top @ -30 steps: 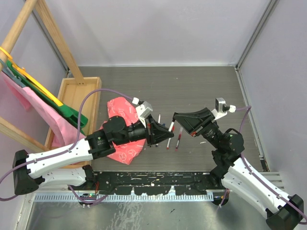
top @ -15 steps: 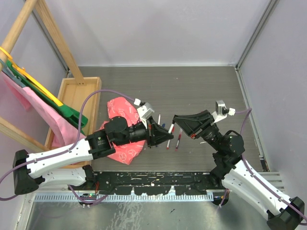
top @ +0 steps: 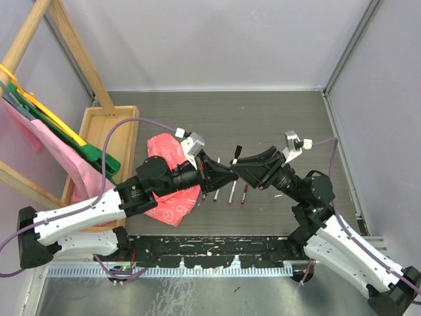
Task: Insert the pens into the pen caps
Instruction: Insert the pen cap onto the pen, then press the pen cap onto the pen.
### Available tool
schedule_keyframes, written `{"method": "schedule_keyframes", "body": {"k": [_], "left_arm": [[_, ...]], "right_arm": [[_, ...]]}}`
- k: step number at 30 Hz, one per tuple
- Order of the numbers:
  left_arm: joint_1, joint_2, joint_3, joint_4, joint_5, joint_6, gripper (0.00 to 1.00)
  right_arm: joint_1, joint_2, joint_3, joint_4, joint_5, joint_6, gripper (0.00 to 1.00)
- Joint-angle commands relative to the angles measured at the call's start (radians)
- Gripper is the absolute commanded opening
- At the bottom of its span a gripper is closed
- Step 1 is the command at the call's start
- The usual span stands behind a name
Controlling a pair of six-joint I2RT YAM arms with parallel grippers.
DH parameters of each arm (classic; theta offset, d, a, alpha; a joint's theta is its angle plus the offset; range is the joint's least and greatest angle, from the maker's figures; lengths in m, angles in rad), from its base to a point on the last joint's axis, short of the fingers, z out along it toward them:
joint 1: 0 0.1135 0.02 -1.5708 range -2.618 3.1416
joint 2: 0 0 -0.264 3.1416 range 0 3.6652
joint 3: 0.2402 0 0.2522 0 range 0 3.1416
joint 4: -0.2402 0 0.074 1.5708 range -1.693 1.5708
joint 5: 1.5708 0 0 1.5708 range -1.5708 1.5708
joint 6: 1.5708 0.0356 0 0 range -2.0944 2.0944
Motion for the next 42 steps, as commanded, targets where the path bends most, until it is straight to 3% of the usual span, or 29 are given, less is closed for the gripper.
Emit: {"method": "schedule_keyframes", "body": {"k": [1, 15, 26, 31, 42], "left_arm": [[0.004, -0.040, 0.028, 0.057, -0.020, 0.014, 0.00], [0.004, -0.059, 0.047, -0.005, 0.031, 0.044, 0.00], [0.003, -0.042, 0.054, -0.012, 0.070, 0.035, 0.00], [0.004, -0.034, 0.057, -0.015, 0.081, 0.029, 0.00], [0.003, -0.035, 0.057, -0.030, 0.074, 0.024, 0.00]], "right_arm": [[0.005, -0.037, 0.107, -0.128, 0.022, -0.087, 0.44], [0.004, 0.018, 0.313, -0.406, 0.093, -0.198, 0.64], [0.005, 0.065, 0.380, -0.427, 0.067, -0.205, 0.64], [0.004, 0.070, 0.376, -0.400, 0.049, -0.199, 0.58], [0.004, 0.072, 0.359, -0.380, 0.023, -0.189, 0.32]]}}
